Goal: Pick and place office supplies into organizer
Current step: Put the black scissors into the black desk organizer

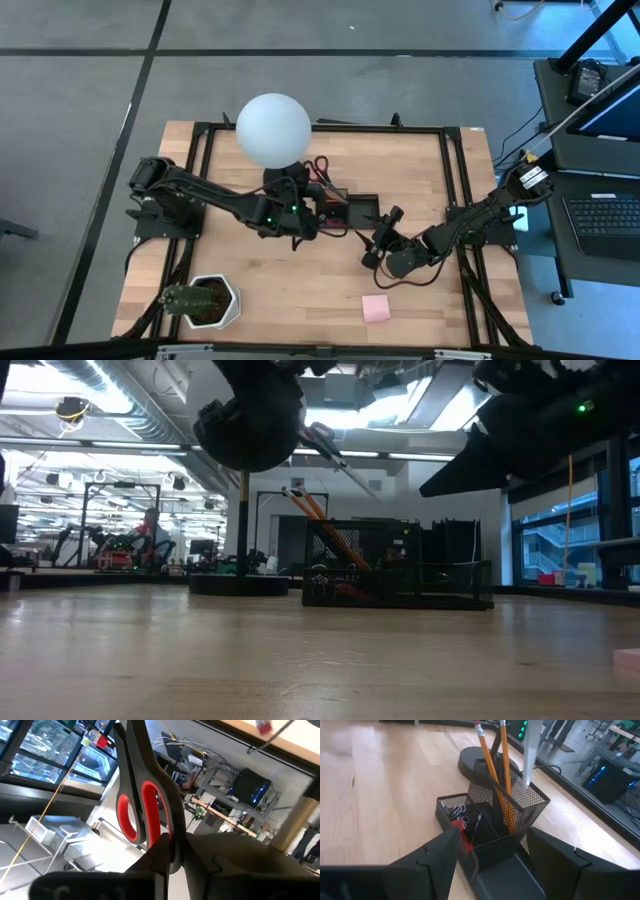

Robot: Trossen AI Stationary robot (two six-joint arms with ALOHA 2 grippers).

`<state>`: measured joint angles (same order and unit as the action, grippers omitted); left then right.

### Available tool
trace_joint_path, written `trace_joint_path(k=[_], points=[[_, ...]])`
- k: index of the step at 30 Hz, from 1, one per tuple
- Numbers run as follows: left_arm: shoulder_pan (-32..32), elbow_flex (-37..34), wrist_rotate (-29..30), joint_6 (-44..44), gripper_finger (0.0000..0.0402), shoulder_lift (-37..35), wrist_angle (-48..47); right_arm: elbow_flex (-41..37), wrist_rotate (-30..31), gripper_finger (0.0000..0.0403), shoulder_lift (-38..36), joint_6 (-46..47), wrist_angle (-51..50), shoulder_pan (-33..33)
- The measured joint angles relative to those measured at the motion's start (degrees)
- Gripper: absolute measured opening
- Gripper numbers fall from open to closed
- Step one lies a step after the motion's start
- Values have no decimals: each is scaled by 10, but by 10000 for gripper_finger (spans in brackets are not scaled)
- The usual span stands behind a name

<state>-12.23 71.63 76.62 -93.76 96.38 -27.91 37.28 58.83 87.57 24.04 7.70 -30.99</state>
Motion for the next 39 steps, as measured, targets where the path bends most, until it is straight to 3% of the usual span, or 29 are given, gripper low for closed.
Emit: trace_joint_path(k=[14, 23, 39], points=[[19, 75, -5, -24, 28, 57, -34, -1, -9, 236, 0, -1, -5, 1], [21, 77, -7, -14, 28, 58, -91, -1, -32, 236, 0, -1, -18, 1], [31, 51, -13, 4, 29, 82, -61, -1, -31, 236, 0, 28, -40, 1]])
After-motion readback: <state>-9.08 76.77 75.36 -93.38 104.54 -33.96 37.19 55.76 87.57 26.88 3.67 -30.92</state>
